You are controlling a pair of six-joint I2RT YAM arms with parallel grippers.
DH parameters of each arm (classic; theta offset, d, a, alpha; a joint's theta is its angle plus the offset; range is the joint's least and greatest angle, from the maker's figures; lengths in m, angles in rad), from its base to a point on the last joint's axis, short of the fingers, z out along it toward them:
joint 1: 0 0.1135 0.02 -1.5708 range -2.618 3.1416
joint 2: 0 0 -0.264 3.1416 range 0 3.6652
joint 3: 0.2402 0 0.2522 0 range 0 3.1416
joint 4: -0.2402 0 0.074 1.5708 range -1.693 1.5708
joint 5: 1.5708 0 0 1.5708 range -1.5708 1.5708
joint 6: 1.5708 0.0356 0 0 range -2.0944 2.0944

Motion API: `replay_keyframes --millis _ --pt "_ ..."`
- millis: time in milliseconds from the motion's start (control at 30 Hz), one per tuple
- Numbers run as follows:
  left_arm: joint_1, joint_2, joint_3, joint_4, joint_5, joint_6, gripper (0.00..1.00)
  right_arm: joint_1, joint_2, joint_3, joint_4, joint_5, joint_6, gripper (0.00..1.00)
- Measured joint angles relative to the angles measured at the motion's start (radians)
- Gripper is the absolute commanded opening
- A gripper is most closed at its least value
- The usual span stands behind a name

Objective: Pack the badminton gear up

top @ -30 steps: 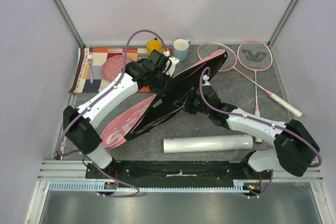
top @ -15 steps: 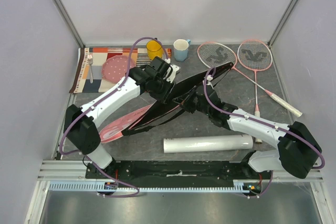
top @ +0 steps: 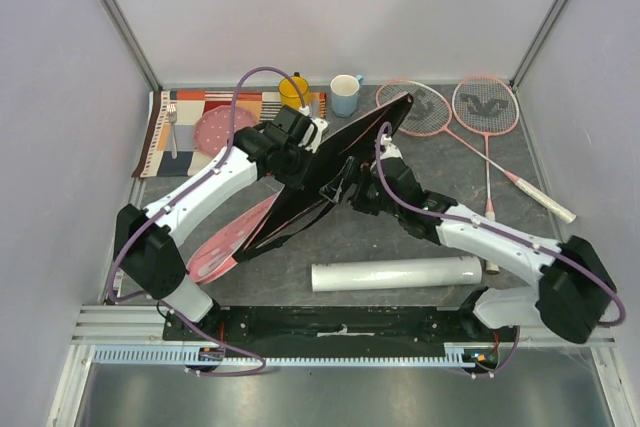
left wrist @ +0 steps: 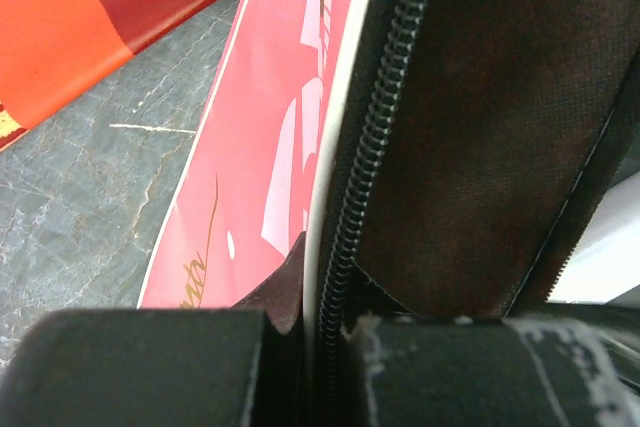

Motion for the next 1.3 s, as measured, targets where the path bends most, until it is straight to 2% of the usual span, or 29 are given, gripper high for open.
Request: replay_keyframes --millis 200,300,433,533,567,667,733,933,1033,1133,1300 --pt "0.027 0.000 0.001 0.000 -0.017 -0.019 0.02 -0.001 -0.278 0.058 -0.241 0.086 -0.283 0.98" --pt "0.029 0.000 0.001 0.001 -0.022 -0.029 0.02 -0.080 -0.392 0.166 -0.350 0.146 -0.344 0.98" --pt "0.029 0.000 0.001 0.003 -0.021 -0.041 0.02 -0.432 -0.384 0.249 -0.412 0.121 -0.385 0.98" --pt "0.029 0.000 0.000 0.007 -0.022 -0.051 0.02 -0.676 -0.258 0.248 -0.420 0.035 -0.377 0.98" --pt "0.030 -0.002 -0.001 0.010 -0.021 -0.055 0.02 -0.751 -0.190 0.247 -0.413 -0.010 -0.358 0.94" --pt "0.030 -0.016 -0.016 0.033 -0.013 -0.067 0.02 -0.896 0.053 0.219 -0.335 -0.102 -0.238 0.93" --pt "0.030 -0.036 -0.032 0.050 -0.006 -0.072 0.02 -0.929 0.158 0.178 -0.275 -0.101 -0.159 0.92" --pt "0.030 -0.100 -0.072 0.096 0.007 -0.077 0.02 -0.899 0.209 -0.064 0.074 0.022 0.153 0.91" --pt "0.031 -0.112 -0.084 0.118 0.014 -0.077 0.02 -0.880 0.269 -0.101 0.251 0.097 0.293 0.89" --pt "0.031 -0.121 -0.093 0.127 0.026 -0.077 0.02 -0.869 0.365 -0.105 0.377 0.156 0.396 0.82" --pt "0.031 -0.142 -0.106 0.141 0.032 -0.077 0.02 -0.862 0.496 -0.108 0.564 0.246 0.534 0.79"
